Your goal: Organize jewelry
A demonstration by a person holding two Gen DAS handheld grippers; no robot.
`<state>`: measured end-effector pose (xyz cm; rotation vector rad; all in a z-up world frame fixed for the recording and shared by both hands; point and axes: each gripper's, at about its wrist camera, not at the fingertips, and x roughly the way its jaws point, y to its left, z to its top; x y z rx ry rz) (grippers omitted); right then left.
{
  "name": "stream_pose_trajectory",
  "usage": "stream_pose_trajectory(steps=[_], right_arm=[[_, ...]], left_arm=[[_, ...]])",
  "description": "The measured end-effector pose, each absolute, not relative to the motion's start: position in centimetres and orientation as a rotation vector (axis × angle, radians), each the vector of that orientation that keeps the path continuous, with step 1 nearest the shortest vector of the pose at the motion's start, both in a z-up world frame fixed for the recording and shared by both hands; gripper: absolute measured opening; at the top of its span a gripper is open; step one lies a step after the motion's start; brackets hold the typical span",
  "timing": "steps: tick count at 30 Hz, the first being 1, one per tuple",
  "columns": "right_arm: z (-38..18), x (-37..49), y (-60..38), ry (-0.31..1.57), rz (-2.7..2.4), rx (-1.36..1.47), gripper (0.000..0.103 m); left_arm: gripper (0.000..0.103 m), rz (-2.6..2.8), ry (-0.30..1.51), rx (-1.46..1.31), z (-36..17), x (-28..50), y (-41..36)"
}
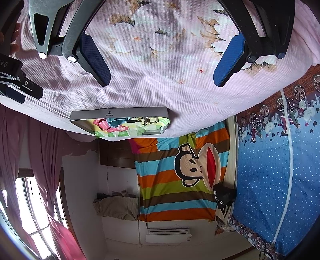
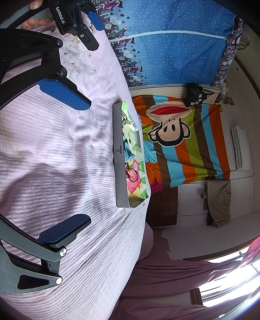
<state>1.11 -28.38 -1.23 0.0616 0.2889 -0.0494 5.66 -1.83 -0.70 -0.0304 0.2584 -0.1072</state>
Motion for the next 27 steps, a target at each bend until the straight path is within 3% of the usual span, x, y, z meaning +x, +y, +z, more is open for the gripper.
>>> stream_pose_trajectory(steps=[27], right_arm=[[-1.20,1.02,-28.35,0.287,-0.050,0.061,0.102]], left_arm=[[0.103,-0.107,0.253,-0.026,-0.75,5.55,-2.01]])
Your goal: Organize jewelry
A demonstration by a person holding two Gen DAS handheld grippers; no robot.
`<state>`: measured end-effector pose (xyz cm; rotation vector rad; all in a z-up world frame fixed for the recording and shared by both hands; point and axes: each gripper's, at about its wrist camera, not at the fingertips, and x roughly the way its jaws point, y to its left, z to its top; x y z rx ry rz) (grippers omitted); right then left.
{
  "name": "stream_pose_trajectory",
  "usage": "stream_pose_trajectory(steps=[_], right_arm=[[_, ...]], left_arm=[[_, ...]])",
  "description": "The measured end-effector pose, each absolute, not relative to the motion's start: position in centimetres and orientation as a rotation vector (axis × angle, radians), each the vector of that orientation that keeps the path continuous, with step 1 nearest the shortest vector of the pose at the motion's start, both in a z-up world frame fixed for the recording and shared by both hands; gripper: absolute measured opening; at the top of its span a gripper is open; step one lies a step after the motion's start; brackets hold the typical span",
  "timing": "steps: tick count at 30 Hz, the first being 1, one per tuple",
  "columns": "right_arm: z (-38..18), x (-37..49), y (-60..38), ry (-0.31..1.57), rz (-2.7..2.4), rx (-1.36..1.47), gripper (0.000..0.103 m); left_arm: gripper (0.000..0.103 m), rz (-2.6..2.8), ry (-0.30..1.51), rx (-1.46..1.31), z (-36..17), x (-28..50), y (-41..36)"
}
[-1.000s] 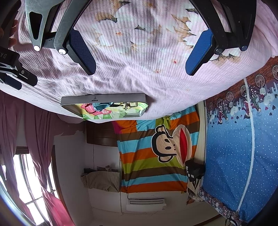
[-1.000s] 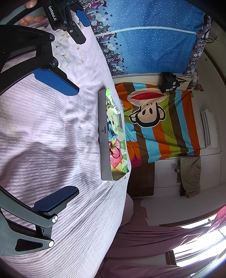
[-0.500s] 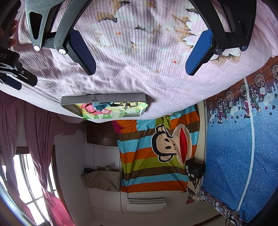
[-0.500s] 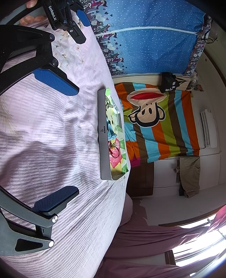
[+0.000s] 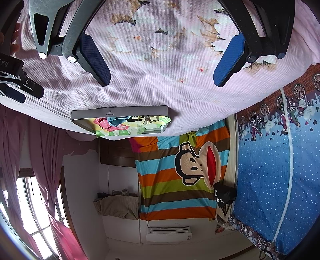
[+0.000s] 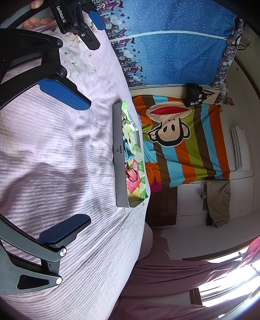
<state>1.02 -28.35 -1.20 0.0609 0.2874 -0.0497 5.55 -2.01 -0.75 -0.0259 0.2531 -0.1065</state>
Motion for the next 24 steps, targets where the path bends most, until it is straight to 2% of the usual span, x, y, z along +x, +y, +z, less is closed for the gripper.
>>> stream_pose_trajectory(steps=[24], right_arm=[[-1.20,0.98,-28.35,0.286,-0.050,0.060,0.102]], left_arm=[[0.103,-0.103,0.247,-0.018,-0.68,5.57,-1.96]])
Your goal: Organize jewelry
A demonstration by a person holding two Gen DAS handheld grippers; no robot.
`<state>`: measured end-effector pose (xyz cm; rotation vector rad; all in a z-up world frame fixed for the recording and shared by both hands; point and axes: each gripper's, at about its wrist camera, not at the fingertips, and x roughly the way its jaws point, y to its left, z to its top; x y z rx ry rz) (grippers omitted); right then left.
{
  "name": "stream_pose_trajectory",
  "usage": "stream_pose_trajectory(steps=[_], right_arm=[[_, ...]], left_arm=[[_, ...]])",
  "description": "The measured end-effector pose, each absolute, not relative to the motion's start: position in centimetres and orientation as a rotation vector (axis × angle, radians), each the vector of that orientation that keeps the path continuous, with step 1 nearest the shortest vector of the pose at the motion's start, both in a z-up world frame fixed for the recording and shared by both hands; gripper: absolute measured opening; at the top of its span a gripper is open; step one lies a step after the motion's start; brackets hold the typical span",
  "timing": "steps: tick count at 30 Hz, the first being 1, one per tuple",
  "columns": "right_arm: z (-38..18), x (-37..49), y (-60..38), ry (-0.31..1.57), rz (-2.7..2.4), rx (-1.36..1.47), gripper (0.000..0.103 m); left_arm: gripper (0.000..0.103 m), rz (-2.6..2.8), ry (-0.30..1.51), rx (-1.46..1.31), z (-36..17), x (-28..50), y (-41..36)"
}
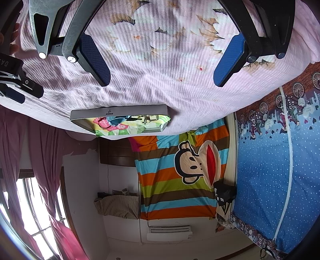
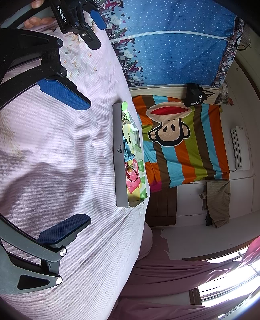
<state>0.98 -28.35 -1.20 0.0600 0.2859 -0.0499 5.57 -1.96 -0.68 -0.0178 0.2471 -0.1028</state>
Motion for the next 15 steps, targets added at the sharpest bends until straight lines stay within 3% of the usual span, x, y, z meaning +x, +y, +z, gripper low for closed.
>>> stream_pose_trajectory(steps=[15], right_arm=[[-1.19,0.97,-28.41,0.287,-0.049,0.058,0.102]], left_arm=[[0.103,-0.102,0.247,-0.017,-0.81,5.41,-2.11]])
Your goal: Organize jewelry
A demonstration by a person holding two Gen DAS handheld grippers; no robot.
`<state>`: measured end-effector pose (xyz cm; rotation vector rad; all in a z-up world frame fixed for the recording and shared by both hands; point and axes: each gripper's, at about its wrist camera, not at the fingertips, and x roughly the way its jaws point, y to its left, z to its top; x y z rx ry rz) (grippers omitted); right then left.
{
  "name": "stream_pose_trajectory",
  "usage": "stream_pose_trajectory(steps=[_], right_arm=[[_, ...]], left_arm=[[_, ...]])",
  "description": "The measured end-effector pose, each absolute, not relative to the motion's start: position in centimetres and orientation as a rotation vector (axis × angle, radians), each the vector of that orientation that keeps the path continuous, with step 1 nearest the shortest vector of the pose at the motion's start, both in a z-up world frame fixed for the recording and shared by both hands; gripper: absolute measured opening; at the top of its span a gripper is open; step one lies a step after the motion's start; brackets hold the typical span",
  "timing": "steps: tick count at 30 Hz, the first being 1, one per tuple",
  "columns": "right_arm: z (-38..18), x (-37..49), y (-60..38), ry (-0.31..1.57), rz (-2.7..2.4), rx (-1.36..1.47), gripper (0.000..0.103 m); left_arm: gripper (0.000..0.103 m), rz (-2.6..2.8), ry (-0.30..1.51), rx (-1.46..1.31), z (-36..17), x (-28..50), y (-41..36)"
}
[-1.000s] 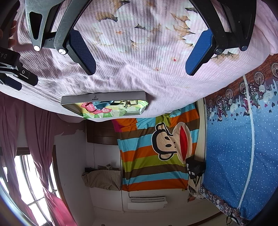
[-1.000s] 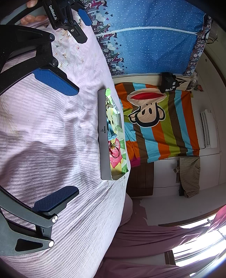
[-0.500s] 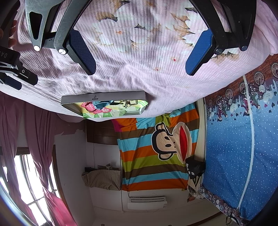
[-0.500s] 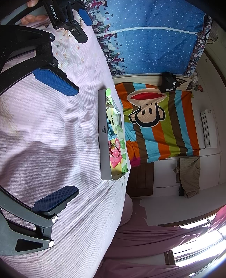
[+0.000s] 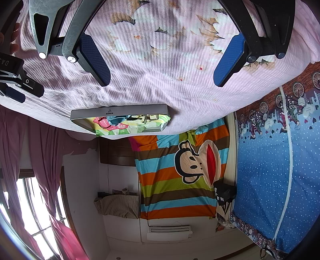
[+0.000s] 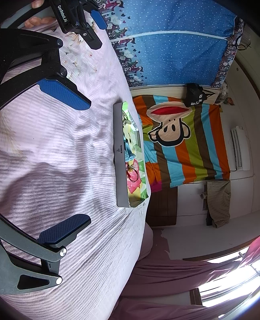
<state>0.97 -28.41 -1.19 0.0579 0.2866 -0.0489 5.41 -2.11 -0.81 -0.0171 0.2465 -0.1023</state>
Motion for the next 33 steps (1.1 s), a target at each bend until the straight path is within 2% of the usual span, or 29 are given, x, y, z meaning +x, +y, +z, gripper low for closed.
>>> stream_pose_trajectory(steps=[33], right_arm=[[-1.22,0.96,-28.37,0.287,-0.050,0.059,0.102]], left_arm=[[0.103,-0.100,0.242,-0.017,-0.98,5.24,-2.24]])
